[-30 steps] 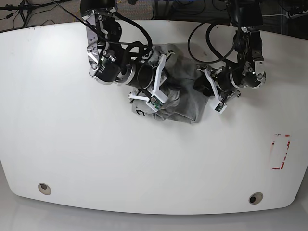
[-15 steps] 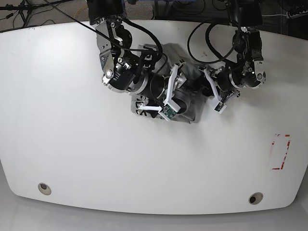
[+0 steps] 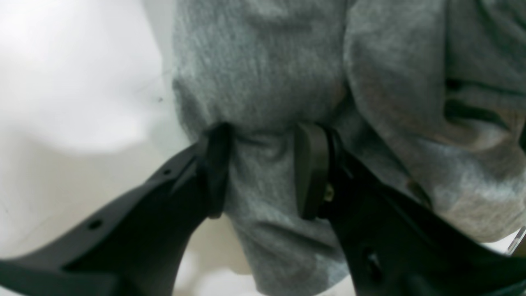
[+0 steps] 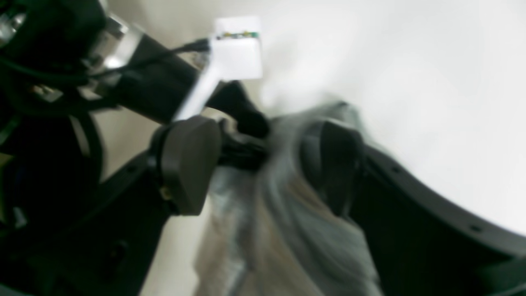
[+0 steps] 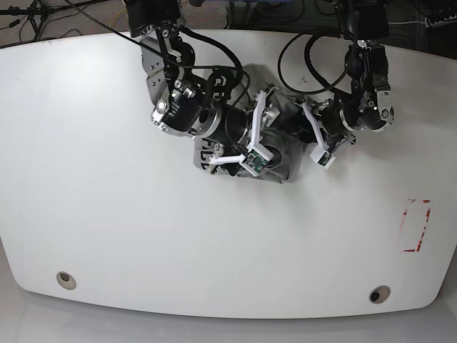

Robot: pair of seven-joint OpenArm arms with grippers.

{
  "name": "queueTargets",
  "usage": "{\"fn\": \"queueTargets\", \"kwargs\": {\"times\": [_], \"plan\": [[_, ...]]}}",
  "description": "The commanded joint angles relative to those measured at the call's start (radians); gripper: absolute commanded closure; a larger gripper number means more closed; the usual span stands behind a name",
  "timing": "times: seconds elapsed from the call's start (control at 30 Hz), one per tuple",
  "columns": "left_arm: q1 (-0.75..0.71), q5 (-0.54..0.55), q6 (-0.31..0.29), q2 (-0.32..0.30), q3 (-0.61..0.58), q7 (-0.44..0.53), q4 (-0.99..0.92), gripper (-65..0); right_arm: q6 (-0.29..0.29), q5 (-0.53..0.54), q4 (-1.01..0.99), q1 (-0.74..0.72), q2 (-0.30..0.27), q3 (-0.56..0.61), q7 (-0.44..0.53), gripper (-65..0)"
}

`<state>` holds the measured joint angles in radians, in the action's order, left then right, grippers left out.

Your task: Fold the T-shirt properly

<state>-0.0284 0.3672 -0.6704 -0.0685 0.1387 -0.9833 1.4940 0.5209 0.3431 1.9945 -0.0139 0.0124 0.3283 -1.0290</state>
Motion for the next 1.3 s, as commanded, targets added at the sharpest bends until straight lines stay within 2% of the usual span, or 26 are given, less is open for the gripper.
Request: {"fn": "queueTargets", "kwargs": {"times": [0.0, 0.1, 0.33, 0.5, 0.6, 0.8, 1.07, 1.2, 1.27], "plan": [[0.011, -0.033, 0.005, 0.012, 0.008, -0.095, -0.008, -24.7, 0.008, 0.017, 0.033, 0.002, -0.019, -0.002, 0.026, -37.1], [0.026, 0.029, -0.028, 0.012, 0.060, -0.095, -0.008, -24.7, 0.008, 0.018, 0.044, 0.015, -0.025, -0.030, 0.048, -34.9], [0.058, 0.160, -0.028, 0.011, 0.144, -0.102, -0.006, -24.7, 0.023, 0.034, 0.045, 0.058, -0.062, -0.116, 0.063, -31.1], [0.069, 0.253, -0.028, -0.021, 0.166, -0.102, -0.006, -24.7, 0.074, 0.198, 0.045, 0.087, -0.116, -0.197, 0.063, -31.1], [0.071, 0.312, -0.028, -0.054, 0.186, -0.101, -0.006, -24.7, 0.077, 0.314, 0.042, 0.101, -0.145, -0.265, 0.063, -31.9], [0.068, 0.439, -0.028, -0.133, 0.272, -0.101, -0.006, -24.7, 0.083, 0.448, 0.038, 0.142, -0.211, -0.340, 0.059, -31.9], [0.043, 0.522, -0.028, -0.231, 0.348, -0.101, -0.011, -24.7, 0.083, 0.474, 0.035, 0.194, -0.280, -0.352, 0.062, -31.4], [0.028, 0.522, -0.028, -0.256, 0.359, -0.101, -0.008, -24.7, 0.083, 0.446, 0.002, 0.203, -0.288, -0.347, 0.063, -31.4], [0.025, 0.522, -0.028, -0.261, 0.361, -0.101, -0.008, -24.7, 0.083, 0.400, -0.014, 0.203, -0.280, -0.344, 0.065, -31.4]]}}
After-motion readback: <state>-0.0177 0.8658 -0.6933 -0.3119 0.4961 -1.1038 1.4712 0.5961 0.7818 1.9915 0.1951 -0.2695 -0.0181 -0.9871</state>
